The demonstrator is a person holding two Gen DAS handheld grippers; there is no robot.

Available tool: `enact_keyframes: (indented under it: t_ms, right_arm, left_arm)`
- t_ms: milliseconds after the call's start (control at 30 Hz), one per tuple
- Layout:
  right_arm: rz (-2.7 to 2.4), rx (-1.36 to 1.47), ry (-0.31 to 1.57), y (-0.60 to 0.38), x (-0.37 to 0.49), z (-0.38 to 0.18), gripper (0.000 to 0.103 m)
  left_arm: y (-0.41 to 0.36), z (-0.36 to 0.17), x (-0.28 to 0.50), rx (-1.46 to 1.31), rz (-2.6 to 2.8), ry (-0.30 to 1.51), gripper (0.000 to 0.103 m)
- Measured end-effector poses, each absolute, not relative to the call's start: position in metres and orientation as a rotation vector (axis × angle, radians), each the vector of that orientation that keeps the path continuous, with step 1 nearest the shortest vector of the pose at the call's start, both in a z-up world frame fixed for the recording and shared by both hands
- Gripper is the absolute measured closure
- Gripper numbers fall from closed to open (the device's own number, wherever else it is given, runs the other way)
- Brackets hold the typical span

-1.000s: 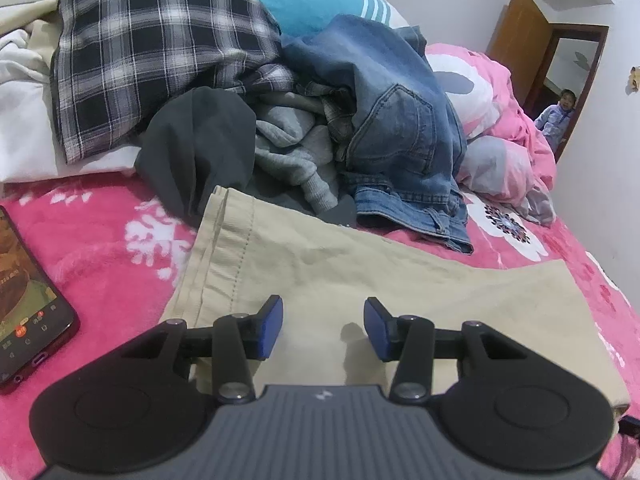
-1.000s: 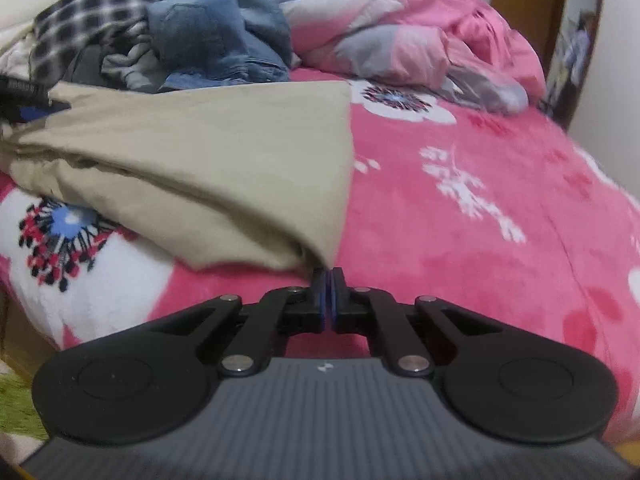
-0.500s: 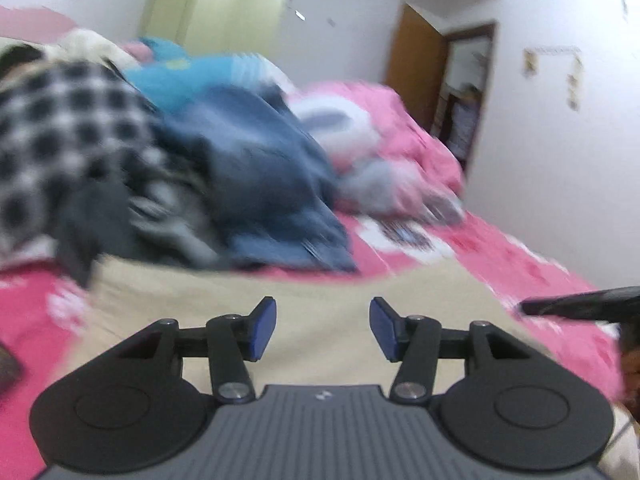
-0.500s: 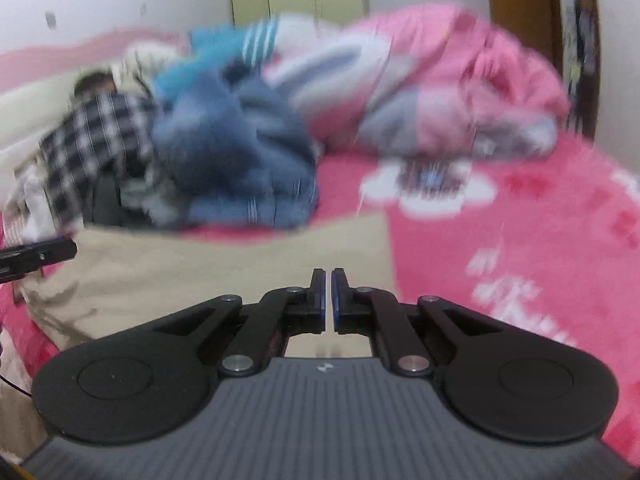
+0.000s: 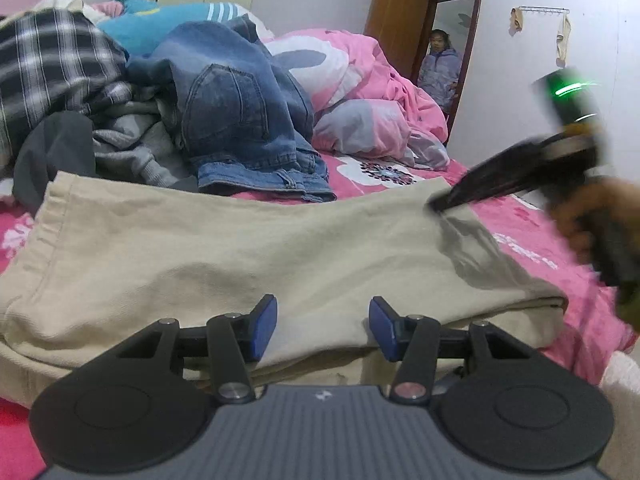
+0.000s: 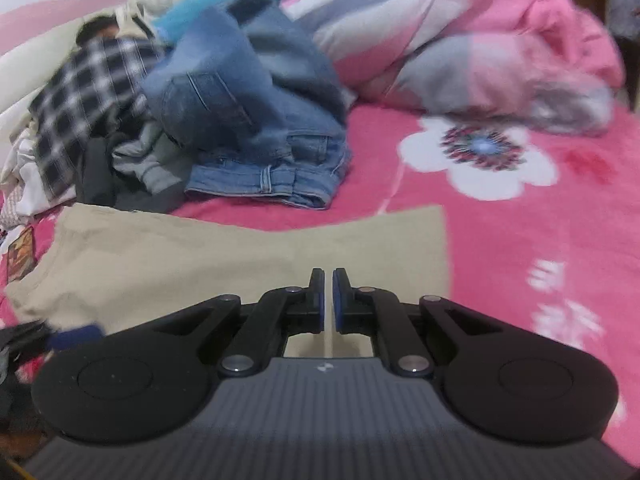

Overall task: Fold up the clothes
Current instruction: 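Smooth the folded khaki trousers flat with the open right gripper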

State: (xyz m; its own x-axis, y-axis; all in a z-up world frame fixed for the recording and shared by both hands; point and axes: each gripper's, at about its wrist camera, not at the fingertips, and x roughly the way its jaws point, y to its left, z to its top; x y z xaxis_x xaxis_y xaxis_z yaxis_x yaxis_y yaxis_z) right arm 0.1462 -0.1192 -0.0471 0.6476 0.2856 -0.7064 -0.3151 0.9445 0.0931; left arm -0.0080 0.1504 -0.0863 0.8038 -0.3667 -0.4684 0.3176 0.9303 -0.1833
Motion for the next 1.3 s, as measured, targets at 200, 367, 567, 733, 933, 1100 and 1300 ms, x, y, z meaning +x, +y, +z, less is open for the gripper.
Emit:
enact_keyframes:
  t_ms: [200, 367, 567, 733, 933, 1100, 1300]
  right_arm:
    - [0.364, 0.028, 0.907, -0.114, 0.174, -0.05, 0.097]
    - [0.531, 0.024, 0.888, -0.063, 0.178, -0.023, 0.097]
    - [0.564, -0.043, 0.925, 0.001, 0.22, -0.076, 0.099]
    - [0.61, -0.001, 0.883, 0.008, 0.198, -0.035, 0.094]
    - [0.763, -0.139, 0.984, 0.083, 0.181, -0.071, 0.094]
    - [0.684, 0.02, 0.884, 0.097, 0.209, -0.056, 0.092]
    - [0.9, 0.008, 0.946, 0.091, 0.173, -0.029, 0.082]
  left_arm:
    - [0.155, -0.085, -0.017, -0.066, -0.389, 0.469, 0.047]
    - [0.157, -0.092, -0.017, -0.052, -0.413, 0.46, 0.046]
    - [0.16, -0.094, -0.02, -0.068, -0.415, 0.455, 0.046]
    - [0.165, -0.097, -0.024, -0.086, -0.437, 0.43, 0.046]
    - [0.167, -0.099, -0.029, -0.074, -0.442, 0.418, 0.044]
    - [0.169, -0.099, -0.032, -0.071, -0.442, 0.411, 0.044]
    - [0.172, -0.102, -0.032, -0.074, -0.459, 0.397, 0.043]
